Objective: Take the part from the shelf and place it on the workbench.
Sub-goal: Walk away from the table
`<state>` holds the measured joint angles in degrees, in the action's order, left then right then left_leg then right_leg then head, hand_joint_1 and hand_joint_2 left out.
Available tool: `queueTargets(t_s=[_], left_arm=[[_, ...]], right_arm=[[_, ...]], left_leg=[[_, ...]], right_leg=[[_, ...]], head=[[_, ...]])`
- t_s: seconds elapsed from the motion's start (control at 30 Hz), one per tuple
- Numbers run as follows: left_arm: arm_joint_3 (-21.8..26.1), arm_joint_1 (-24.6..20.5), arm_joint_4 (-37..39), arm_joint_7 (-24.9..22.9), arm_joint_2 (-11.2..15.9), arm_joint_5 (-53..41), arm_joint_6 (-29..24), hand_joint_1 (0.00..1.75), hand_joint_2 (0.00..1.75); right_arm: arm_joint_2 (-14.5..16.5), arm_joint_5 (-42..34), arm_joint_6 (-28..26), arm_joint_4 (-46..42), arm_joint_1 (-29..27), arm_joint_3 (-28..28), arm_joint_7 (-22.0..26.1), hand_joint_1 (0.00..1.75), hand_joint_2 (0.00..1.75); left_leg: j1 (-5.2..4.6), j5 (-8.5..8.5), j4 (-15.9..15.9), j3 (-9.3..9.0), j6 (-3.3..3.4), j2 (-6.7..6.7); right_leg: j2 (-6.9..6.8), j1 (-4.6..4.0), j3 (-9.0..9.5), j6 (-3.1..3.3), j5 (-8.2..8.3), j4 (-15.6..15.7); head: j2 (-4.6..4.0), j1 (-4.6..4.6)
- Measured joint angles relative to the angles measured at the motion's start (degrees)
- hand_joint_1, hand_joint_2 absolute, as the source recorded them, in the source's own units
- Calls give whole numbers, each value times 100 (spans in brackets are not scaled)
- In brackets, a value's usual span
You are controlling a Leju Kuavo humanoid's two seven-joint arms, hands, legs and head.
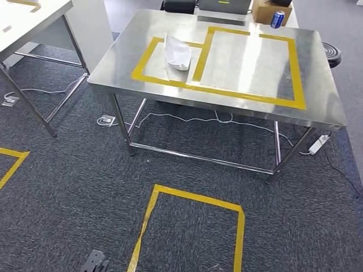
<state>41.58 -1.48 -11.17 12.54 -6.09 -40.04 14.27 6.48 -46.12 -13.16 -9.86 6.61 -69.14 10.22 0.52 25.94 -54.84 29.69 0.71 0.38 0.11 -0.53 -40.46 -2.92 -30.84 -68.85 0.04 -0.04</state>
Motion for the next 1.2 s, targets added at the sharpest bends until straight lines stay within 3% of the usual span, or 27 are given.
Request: queueTargets(t_s=[0.03, 0.07, 0.1, 0.17, 0.23, 0.27, 0.3, 0.37, 0.43, 0.5, 0.53, 0.57, 0.6, 0.63, 0.7, 0.77, 0.83, 0.9, 0.93, 1.0, 1.07, 1.1, 1.13, 1.2], left_arm=[[-3, 1, 0, -49, 17, -32, -41, 0, 0], [-4, 2, 0, -86, 40, -30, -60, 0, 0], [-2, 2, 0, -119, 65, -15, -68, 0, 0], [1, 10, 0, -184, 120, -14, -118, 0, 0], [14, 32, 0, -249, 165, -8, -228, 0, 0], [26, 41, 0, -281, 178, 9, -276, 0, 0], [39, 48, 0, -312, 182, 25, -308, 0, 0], [66, 59, 3, -348, 161, 60, -263, 0, 0], [107, 64, 9, -255, 71, 171, -58, 0, 0], [194, 51, 11, -7, -62, 351, 190, 0, 0], [245, 45, 11, 117, -126, 424, 283, 0, 0], [286, 43, 13, 208, -174, 467, 344, 0, 0], [318, 45, 14, 260, -210, 494, 384, 0, 0], [348, 49, 15, 280, -227, 514, 415, 0, 0], [407, 50, 15, 289, -233, 541, 455, 0, 0], [461, 47, 16, 293, -242, 556, 472, 0, 0], [495, 40, 17, 294, -250, 550, 424, 0, 0], [510, 33, 17, 282, -240, 481, 124, 0, 0], [516, 35, 17, 246, -231, 466, -55, 0, 0], [599, 50, 17, 74, -197, 710, -102, 0, 0], [849, 59, 17, -80, -174, 1255, 226, 0, 0], [990, 53, 17, -109, -179, 1439, 328, 0, 0], [1111, 41, 17, -140, -197, 1533, 361, 0, 0], [1227, 22, 17, -209, -243, 1460, 271, 0, 0]], right_arm=[[4, 158, 51, -1, 76, -94, -120, 0, 0], [16, 257, 86, -1, 149, -180, -267, 0, 0], [29, 296, 112, -2, 209, -246, -415, 0, 0], [60, 282, 143, -10, 286, -325, -680, 0, 0], [88, 231, 125, -22, 326, -357, -842, 0, 0], [103, 207, 97, -27, 330, -363, -884, 0, 0], [114, 188, 58, -30, 321, -366, -910, 0, 0], [128, 147, -44, -32, 286, -368, -887, 0, 0], [137, 60, -183, -33, 259, -363, -752, 0, 0], [143, -90, -271, -33, 228, -316, -583, 0, 0], [143, -157, -274, -33, 199, -276, -525, 0, 0], [143, -205, -263, -33, 168, -237, -491, 0, 0], [142, -231, -250, -33, 137, -206, -473, 0, 0], [142, -242, -240, -33, 111, -187, -463, 0, 0], [142, -250, -234, -33, 92, -159, -448, 0, 0], [142, -255, -229, -33, 94, -128, -440, 0, 0], [142, -270, -230, -33, 88, -101, -430, 0, 0], [140, -333, -263, -32, 59, -61, -392, 0, 0], [138, -375, -285, -31, 43, -31, -360, 0, 0], [133, -442, -315, -26, 34, 33, -277, 0, 0], [119, -496, -320, -18, 28, 79, -193, 0, 0], [113, -527, -321, -14, 12, 101, -165, 0, 0], [108, -554, -324, -9, -14, 127, -145, 0, 0], [105, -585, -331, -1, -64, 181, -138, 0, 0]], left_leg=[[-4, -77, -7, 100, -1, 7], [-7, -152, -14, 202, -7, 13], [-8, -224, -22, 301, -16, 17], [-6, -364, -35, 476, -51, 4], [-17, -500, -43, 589, -107, -14], [-20, -565, -37, 614, -135, -18], [-21, -630, -24, 636, -164, -18], [-16, -669, -18, 697, -229, -23], [-17, -337, -307, 834, -291, -29], [-14, 198, -1029, 1043, -318, -29], [-14, 359, -1402, 1133, -321, -28], [-14, 404, -1642, 1164, -318, -28], [-13, 348, -1689, 1110, -310, -31], [-13, 221, -1504, 939, -295, -46], [-4, -2, -715, 377, -240, -216], [11, -24, -124, -1, -189, -395], [14, 22, -12, -29, -159, -375], [31, 9, 8, -12, -108, -254], [42, -6, 18, -6, -81, -185], [42, -23, 20, 9, -47, -42], [38, -33, 18, 25, -40, 126], [38, -38, 17, 26, -41, 200], [38, -42, 16, 23, -44, 273], [30, -45, 11, 6, -65, 382]], right_leg=[[5, 0, -32, -9, -145, -342], [8, 1, 11, -10, -145, -533], [9, 3, 143, -5, -32, -538], [11, 12, 709, 14, 236, 60], [21, 12, 1366, 47, 186, 982], [30, 6, 1533, 64, 116, 1268], [37, -4, 1576, 83, 84, 1401], [38, 5, 1452, 154, 166, 1385], [47, 26, 1344, 255, 269, 1385], [66, 24, 1240, 306, 365, 1379], [76, 18, 1185, 313, 412, 1376], [97, 13, 1129, 315, 455, 1372], [132, 9, 1073, 311, 496, 1368], [186, 7, 1019, 299, 535, 1362], [313, 3, 928, 262, 595, 1335], [431, 3, 848, 207, 644, 1294], [533, 11, 776, 138, 693, 1268], [460, 5, 688, 70, 623, 1162], [350, 0, 597, 32, 490, 967], [115, 3, 301, -41, 84, 252], [60, 8, 78, -84, -184, -408], [48, 9, 122, -92, -159, -434], [23, 9, 278, -94, -41, -239], [-174, -4, 803, -82, 296, 639]], head=[[0, 1], [0, 1], [0, 0], [1, 1], [1, 3], [1, 5], [1, 12], [1, 15], [0, -4], [0, -18], [0, -19], [0, -16], [0, -17], [0, -17], [0, -19], [0, -19], [0, -16], [0, 4], [0, 30], [0, 81], [0, 84], [0, 85], [0, 85], [0, 88]])
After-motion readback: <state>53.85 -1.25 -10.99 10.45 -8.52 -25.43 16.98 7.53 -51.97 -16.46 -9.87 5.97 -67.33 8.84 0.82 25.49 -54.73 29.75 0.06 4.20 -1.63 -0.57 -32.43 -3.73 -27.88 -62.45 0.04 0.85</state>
